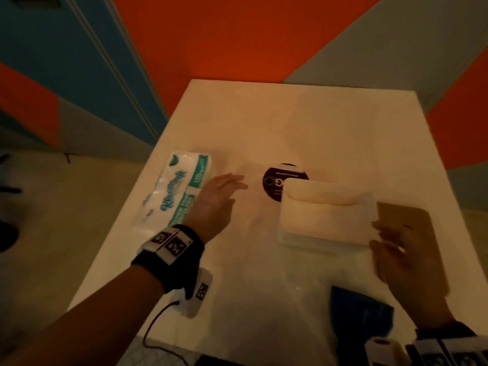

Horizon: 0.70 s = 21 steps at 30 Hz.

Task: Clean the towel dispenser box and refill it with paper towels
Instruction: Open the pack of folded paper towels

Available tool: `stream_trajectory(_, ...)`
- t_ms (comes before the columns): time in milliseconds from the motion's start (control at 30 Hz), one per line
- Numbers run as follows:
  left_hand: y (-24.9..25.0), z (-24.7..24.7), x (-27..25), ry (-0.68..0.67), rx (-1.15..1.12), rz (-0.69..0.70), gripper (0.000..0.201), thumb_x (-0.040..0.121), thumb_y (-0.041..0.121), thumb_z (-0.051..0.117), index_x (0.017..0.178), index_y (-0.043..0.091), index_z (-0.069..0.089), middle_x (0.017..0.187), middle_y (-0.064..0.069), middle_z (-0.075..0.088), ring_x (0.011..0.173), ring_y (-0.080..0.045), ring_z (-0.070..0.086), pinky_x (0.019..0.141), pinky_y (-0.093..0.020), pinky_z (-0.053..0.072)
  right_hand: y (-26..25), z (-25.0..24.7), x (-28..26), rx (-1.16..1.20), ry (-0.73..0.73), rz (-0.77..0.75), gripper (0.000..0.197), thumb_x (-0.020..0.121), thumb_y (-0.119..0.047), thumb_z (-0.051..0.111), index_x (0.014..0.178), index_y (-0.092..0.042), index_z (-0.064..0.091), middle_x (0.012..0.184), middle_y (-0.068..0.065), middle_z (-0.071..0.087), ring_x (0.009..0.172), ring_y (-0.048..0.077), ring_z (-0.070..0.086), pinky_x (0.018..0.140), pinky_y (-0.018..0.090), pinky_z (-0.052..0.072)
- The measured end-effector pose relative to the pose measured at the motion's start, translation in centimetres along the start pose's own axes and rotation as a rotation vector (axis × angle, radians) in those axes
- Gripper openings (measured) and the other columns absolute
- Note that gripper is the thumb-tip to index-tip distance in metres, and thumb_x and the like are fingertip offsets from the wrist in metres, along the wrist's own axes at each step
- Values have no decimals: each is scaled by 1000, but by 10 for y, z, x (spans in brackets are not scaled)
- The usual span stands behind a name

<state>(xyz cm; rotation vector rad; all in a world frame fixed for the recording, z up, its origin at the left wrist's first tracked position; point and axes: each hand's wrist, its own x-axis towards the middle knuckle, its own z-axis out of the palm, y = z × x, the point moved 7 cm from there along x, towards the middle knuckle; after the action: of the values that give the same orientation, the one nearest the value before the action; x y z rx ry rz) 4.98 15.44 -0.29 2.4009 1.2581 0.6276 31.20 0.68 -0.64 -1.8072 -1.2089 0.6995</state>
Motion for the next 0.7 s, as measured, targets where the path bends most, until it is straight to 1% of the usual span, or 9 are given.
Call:
stream_trajectory(33, -15, -13, -10, 36, -1, -80, 32, 78, -4, 52, 107, 5, 61, 123, -17, 59, 116, -19, 45, 102, -24, 28, -12, 10, -1, -34, -79, -58, 53, 86, -11, 59, 85, -63, 51, 98, -28, 54, 91, -2, 54, 80, 8, 45)
stream_trajectory(100, -47, -34, -26, 54, 57, -231, 29, 81, 0, 59, 110, 3, 61, 126, -21, 57, 118, -30, 50, 103, -34, 34, -34, 37, -5, -68, -215, -138, 28, 85, -22, 59, 81, -49, 53, 91, -27, 54, 85, -5, 56, 79, 11, 46)
stream_trajectory(167, -73, -43, -39, -19, 115, -337, 30, 84, 7, 58, 113, -2, 58, 129, -26, 53, 119, -40, 49, 104, -47, 36, -56, 74, -8, -95, -384, -188, 10, 82, -33, 55, 86, -42, 54, 88, -24, 55, 85, -10, 56, 74, 12, 46)
stream_trajectory(267, -102, -30, -55, -280, 193, -379, 44, 85, 27, 41, 106, -7, 60, 120, -35, 56, 106, -51, 56, 88, -65, 45, -75, 139, -8, -216, -660, -208, 21, 91, -25, 53, 111, -26, 59, 98, -15, 56, 88, -2, 54, 77, 10, 42)
stream_trajectory(367, -119, -12, -63, -425, 264, -286, 63, 82, 39, 23, 118, -1, 55, 130, -29, 51, 115, -51, 49, 92, -65, 42, -88, 187, 17, -132, -603, -135, 29, 92, -21, 52, 119, -15, 56, 104, -5, 57, 95, 7, 52, 78, 7, 42)
stream_trajectory(467, -123, -5, -64, -424, 257, -206, 74, 78, 50, 11, 134, 10, 39, 147, -16, 34, 135, -39, 29, 109, -54, 29, -81, 232, 42, -4, -535, 113, 37, 91, -26, 52, 124, -10, 51, 107, 6, 57, 103, 21, 55, 99, 38, 45)
stream_trajectory(567, -127, 3, -69, -492, 256, -189, 85, 75, 64, -6, 140, 18, 24, 153, -8, 18, 141, -32, 15, 114, -50, 20, -72, 266, 59, 80, -442, 346, 50, 88, -39, 54, 128, -11, 44, 104, 5, 54, 110, 30, 56, 99, 46, 44)
stream_trajectory(633, -130, 5, -72, -531, 262, -196, 90, 77, 64, -19, 140, 19, 26, 152, -8, 23, 139, -34, 21, 110, -52, 26, -70, 281, 64, 110, -381, 428, 47, 85, -42, 58, 121, -13, 49, 103, 5, 57, 107, 30, 59, 96, 45, 47)
stream_trajectory(700, -133, 6, -75, -555, 323, -220, 74, 90, 51, -11, 134, 17, 37, 143, -9, 43, 129, -35, 42, 98, -54, 43, -73, 292, 68, 108, -331, 413, 27, 84, -38, 59, 101, -16, 57, 105, 10, 64, 101, 31, 62, 92, 46, 50)
